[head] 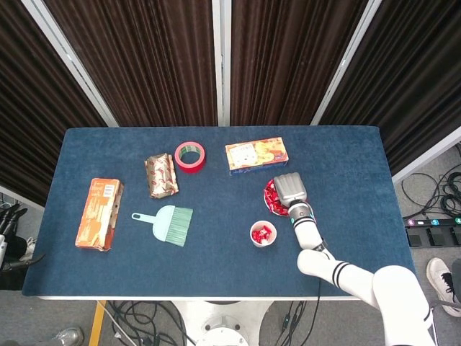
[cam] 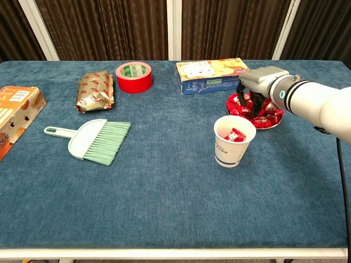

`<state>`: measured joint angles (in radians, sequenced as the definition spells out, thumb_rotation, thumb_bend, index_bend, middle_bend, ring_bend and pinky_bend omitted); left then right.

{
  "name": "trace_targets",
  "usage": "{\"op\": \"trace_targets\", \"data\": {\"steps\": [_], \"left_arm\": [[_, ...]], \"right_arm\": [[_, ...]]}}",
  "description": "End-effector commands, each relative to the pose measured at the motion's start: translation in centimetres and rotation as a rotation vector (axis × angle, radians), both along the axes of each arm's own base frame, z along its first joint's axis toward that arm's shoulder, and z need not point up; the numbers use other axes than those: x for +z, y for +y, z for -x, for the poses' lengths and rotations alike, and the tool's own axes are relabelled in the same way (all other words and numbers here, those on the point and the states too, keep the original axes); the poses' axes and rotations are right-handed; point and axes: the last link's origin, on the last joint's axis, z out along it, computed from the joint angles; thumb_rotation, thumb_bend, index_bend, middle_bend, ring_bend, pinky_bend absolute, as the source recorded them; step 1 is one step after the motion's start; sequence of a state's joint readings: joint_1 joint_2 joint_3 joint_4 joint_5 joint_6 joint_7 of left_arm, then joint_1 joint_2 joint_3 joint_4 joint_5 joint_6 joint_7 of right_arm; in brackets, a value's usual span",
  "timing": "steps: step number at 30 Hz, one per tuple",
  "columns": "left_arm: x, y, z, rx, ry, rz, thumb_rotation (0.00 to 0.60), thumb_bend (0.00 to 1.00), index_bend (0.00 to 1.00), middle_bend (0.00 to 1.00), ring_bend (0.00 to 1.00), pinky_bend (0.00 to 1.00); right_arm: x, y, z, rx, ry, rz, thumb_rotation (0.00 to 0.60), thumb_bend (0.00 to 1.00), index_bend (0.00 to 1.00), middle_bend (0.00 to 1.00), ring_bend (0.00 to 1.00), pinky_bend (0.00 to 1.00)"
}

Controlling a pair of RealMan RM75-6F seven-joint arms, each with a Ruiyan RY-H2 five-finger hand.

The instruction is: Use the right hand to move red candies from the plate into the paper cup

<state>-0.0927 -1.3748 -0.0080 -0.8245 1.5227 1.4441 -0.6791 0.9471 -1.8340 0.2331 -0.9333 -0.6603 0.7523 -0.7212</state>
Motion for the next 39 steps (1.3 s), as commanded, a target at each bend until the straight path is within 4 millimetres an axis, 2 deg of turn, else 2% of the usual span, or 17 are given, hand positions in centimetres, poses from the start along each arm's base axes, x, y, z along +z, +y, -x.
{"op": "trace_targets", "data": {"steps": [1,12,18,21,28,34,39], "left_arm": [[0.0,0.0,0.0,0.0,-0.001,0.0,0.468,0.09,0.14,0.14,0.05,0.19],[0.1,0.1,-0.2,-0.006,-0.002,-0.004,0.467,0.09,0.14,0.14,0.05,0.19],[0.1,0.1,-0.3,-0.006,-0.002,-0.007,0.466,0.09,0.14,0.14,0.05,0.19],[0.3,0.1,-0.4,-0.009,0.005,-0.015,0.467,0.09,0.14,0.14,0.05,0.19],[0.4,0.0,-0.8,-0.019,0.021,-0.02,0.468,0.09,0.14,0.14,0.05,0.19],[0.7,-0.2,-1.2,-0.023,0.031,-0.028,0.468,0.09,0.14,0.14,0.05,0.19],[0.8,-0.4,-1.4,-0.022,0.033,-0.033,0.468,0.09,0.14,0.14,0.05,0.19]], "right_arm": [[0.1,0.1,0.0,0.0,0.001,0.003,0.6,0.28,0.6,1.0,1.0,0.93],[1.8,0.4,-0.7,0.028,-0.036,0.043,0.6,0.29,0.62,1.0,1.0,0.93],[4.0,1.5,-2.7,0.105,-0.093,0.092,0.6,0.29,0.62,1.0,1.0,0.93],[5.5,3.0,-3.7,0.16,-0.114,0.102,0.6,0.29,0.62,1.0,1.0,0.93],[7.2,7.6,-5.1,0.265,-0.135,0.055,0.6,0.29,0.62,1.0,1.0,0.93],[7.3,11.0,-5.5,0.319,-0.133,-0.009,0.6,0.29,0.62,1.0,1.0,0.93],[6.6,12.1,-5.2,0.322,-0.116,-0.048,0.6,0.29,0.62,1.0,1.0,0.93]]}}
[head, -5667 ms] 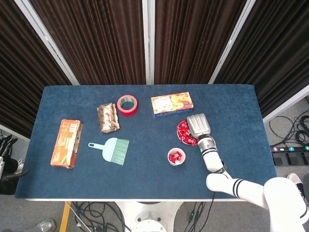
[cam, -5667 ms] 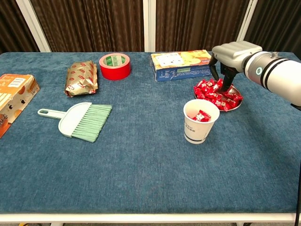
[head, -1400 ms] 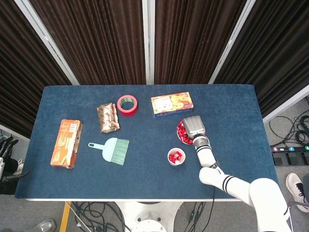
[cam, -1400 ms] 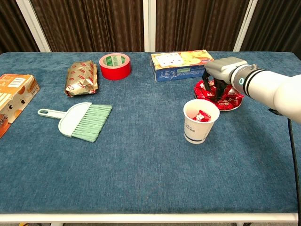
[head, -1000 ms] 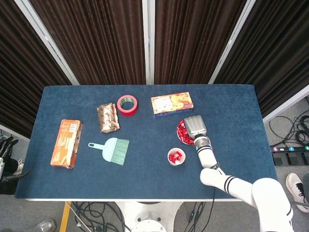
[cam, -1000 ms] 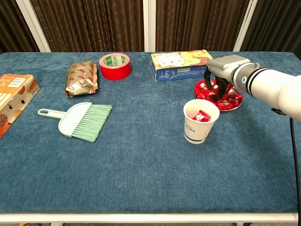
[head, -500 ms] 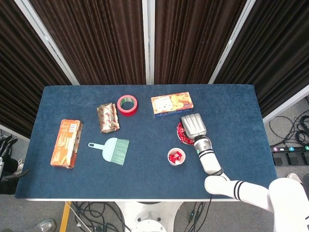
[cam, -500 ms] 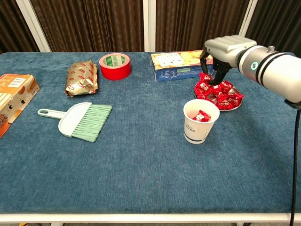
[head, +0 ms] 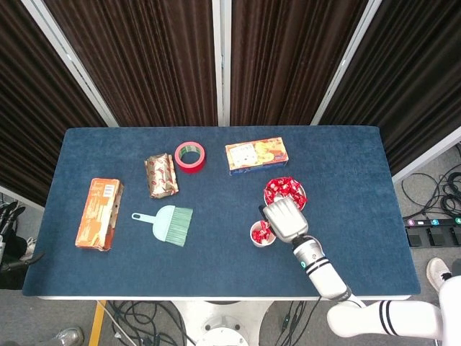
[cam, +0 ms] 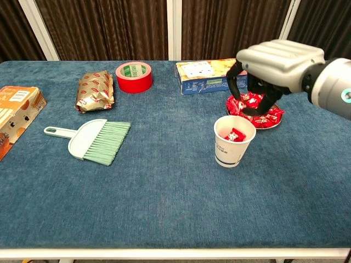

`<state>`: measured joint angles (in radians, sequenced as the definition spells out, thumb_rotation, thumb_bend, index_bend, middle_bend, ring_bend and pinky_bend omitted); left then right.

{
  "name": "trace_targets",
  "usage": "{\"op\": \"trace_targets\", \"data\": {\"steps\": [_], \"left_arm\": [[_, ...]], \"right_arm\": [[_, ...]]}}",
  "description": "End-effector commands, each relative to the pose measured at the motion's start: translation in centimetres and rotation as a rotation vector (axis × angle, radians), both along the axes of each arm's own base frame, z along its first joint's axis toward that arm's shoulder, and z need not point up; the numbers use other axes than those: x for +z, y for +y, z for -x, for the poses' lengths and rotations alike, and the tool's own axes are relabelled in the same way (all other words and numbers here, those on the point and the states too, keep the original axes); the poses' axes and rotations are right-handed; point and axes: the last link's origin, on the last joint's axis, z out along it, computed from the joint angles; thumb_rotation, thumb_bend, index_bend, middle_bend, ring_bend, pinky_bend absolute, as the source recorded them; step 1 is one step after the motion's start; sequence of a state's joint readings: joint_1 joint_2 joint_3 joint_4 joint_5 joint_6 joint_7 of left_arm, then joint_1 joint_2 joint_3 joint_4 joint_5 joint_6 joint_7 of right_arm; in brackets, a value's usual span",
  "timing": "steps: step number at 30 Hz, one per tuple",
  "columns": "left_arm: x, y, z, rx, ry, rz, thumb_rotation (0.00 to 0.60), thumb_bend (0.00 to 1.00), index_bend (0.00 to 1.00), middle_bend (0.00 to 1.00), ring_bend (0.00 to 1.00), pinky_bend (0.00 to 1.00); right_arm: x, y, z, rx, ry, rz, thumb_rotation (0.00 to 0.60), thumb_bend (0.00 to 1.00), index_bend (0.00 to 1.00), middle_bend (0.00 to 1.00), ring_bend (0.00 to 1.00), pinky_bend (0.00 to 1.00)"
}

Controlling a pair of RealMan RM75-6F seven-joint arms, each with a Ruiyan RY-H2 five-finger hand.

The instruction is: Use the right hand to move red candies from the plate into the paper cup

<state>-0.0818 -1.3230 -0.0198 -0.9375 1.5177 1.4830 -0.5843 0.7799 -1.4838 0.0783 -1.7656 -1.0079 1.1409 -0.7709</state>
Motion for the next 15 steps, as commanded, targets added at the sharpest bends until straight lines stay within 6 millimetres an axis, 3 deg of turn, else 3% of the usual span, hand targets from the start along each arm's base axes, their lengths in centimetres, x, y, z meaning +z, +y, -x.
{"op": "trace_targets", "data": {"steps": [1,6,12,15], "left_arm": [[0.08,-0.09,-0.08,0.0,0.001,-0.003,0.467,0.09,0.14,0.14,0.05,0.19],[0.27,-0.17,-0.03,0.005,0.001,-0.01,0.466,0.09,0.14,0.14,0.05,0.19],[0.37,-0.19,0.18,0.011,-0.003,-0.013,0.467,0.09,0.14,0.14,0.05,0.19],[0.33,-0.18,0.24,0.011,-0.004,-0.011,0.467,0.09,0.14,0.14,0.05,0.19]], "right_arm": [[-0.39,0.42,0.25,-0.002,0.012,-0.016,0.6,0.29,0.62,1.0,1.0,0.93],[-0.89,0.5,0.14,0.004,0.013,-0.029,0.6,0.29,0.61,1.0,1.0,0.93],[-1.14,0.38,-0.15,0.017,-0.003,-0.048,0.6,0.11,0.56,1.0,1.0,0.93],[-1.18,0.28,-0.21,0.02,-0.008,-0.054,0.6,0.07,0.53,1.0,1.0,0.93]]}}
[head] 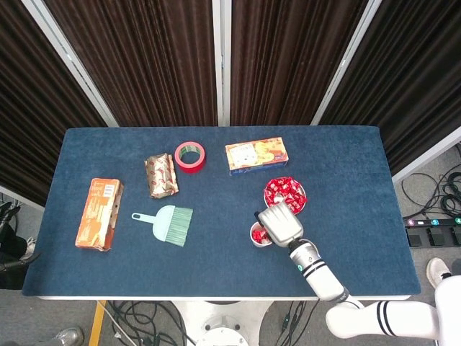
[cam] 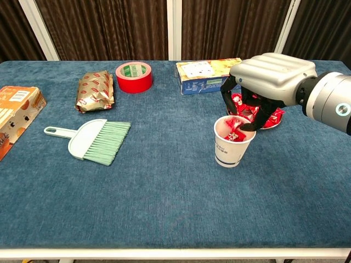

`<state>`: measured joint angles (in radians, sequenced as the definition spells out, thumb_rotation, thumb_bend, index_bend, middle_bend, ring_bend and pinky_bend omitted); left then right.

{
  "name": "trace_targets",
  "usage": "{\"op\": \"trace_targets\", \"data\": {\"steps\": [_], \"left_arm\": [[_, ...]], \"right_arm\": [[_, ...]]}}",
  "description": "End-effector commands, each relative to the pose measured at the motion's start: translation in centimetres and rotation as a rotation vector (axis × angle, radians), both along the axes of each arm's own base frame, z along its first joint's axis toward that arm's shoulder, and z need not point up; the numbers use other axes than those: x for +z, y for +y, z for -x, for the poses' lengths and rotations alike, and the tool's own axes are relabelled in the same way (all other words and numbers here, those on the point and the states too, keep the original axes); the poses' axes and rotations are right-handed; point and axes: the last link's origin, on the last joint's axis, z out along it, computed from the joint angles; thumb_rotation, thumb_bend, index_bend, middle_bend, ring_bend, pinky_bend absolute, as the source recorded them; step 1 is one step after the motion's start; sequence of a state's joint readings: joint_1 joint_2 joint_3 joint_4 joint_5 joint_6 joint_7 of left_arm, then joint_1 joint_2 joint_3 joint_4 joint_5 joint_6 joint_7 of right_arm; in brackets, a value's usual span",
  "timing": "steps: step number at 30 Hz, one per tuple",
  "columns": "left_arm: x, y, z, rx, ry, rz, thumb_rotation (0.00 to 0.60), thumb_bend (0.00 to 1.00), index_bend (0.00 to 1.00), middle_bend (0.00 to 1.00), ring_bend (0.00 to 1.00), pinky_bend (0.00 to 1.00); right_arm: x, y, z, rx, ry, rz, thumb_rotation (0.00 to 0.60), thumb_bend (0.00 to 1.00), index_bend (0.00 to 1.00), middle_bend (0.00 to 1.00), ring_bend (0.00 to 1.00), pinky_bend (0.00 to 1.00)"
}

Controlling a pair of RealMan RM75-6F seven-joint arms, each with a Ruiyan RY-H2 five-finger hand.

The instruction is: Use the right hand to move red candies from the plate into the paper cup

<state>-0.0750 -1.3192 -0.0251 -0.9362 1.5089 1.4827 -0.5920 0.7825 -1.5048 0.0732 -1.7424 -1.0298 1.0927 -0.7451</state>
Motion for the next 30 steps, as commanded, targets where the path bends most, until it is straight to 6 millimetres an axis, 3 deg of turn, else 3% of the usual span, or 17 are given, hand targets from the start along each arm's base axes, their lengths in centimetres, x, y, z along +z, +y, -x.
{"op": "trace_targets", "data": {"steps": [1,8,13,19,30], "left_arm": [[0.0,0.0,0.0,0.0,-0.001,0.0,0.467,0.09,0.14,0.14,0.05,0.19],[0.1,0.0,0.2,0.001,-0.004,-0.002,0.466,0.09,0.14,0.14,0.05,0.19],[0.0,0.0,0.2,0.003,-0.008,0.001,0.465,0.09,0.14,0.14,0.05,0.19],[-0.2,0.1,0.3,0.002,-0.015,0.002,0.465,0.09,0.14,0.14,0.05,0.19],[-0.1,0.2,0.4,0.0,-0.016,0.001,0.468,0.09,0.14,0.14,0.05,0.19]], "right_arm": [[0.0,-0.1,0.0,0.002,-0.002,-0.002,0.6,0.06,0.53,1.0,1.0,0.93],[1.5,-0.9,-0.3,-0.008,-0.051,0.051,0.6,0.06,0.52,1.0,1.0,0.93],[3.3,-2.7,1.6,-0.053,-0.007,0.125,0.6,0.06,0.51,1.0,1.0,0.93],[2.0,-4.6,4.7,-0.192,0.053,0.058,0.6,0.06,0.49,1.0,1.0,0.93],[-0.8,-5.9,5.5,-0.248,0.079,0.033,0.6,0.07,0.48,1.0,1.0,0.93]]}}
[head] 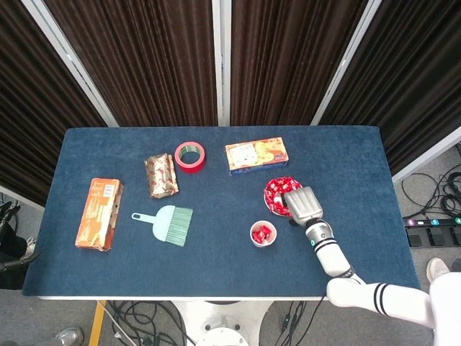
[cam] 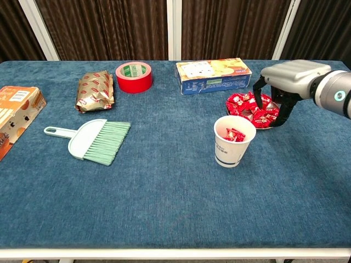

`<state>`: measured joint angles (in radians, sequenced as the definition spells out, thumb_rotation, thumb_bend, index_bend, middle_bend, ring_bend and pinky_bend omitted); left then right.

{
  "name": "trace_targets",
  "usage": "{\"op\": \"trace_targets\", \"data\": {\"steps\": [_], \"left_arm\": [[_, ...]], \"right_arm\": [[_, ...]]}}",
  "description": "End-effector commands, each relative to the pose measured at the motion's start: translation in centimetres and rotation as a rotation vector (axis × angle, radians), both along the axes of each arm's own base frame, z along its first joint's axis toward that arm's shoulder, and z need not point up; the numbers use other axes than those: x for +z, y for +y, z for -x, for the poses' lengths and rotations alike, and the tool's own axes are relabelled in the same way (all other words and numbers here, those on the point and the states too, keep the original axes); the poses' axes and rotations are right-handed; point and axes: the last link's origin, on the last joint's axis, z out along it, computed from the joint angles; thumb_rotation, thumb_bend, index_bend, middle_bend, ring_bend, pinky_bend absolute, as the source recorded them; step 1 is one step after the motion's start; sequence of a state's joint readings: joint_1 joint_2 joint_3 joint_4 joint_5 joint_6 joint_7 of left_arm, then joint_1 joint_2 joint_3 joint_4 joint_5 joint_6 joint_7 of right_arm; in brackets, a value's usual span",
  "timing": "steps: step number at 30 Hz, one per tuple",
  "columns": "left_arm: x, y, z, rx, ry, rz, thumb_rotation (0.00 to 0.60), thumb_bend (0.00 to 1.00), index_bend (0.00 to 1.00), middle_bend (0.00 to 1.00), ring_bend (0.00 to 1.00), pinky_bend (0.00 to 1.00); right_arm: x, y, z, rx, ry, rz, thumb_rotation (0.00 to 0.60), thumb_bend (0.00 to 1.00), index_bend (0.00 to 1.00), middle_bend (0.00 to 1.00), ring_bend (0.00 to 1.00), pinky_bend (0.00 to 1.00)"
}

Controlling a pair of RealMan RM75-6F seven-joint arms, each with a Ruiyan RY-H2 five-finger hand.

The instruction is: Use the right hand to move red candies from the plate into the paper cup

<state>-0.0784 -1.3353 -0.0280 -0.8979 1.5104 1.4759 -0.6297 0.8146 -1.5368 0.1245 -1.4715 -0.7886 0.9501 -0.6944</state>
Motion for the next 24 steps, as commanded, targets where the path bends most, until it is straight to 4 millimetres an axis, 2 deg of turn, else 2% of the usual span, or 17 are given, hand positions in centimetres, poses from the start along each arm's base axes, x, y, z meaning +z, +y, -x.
{"op": "trace_targets", "data": {"steps": [1,24], "left_arm": [[-0.1,0.0,0.0,0.001,0.001,0.004,0.468,0.09,0.14,0.14,0.05,0.19],[0.2,-0.2,0.5,0.006,-0.009,0.0,0.469,0.09,0.14,0.14,0.05,0.19]], "right_arm": [[-0.7,-0.4,-0.4,0.0,-0.007,-0.008,0.6,0.07,0.48,1.0,1.0,0.93],[-2.1,-1.4,0.2,-0.071,0.041,0.015,0.6,0.08,0.46,1.0,1.0,0.93]]}}
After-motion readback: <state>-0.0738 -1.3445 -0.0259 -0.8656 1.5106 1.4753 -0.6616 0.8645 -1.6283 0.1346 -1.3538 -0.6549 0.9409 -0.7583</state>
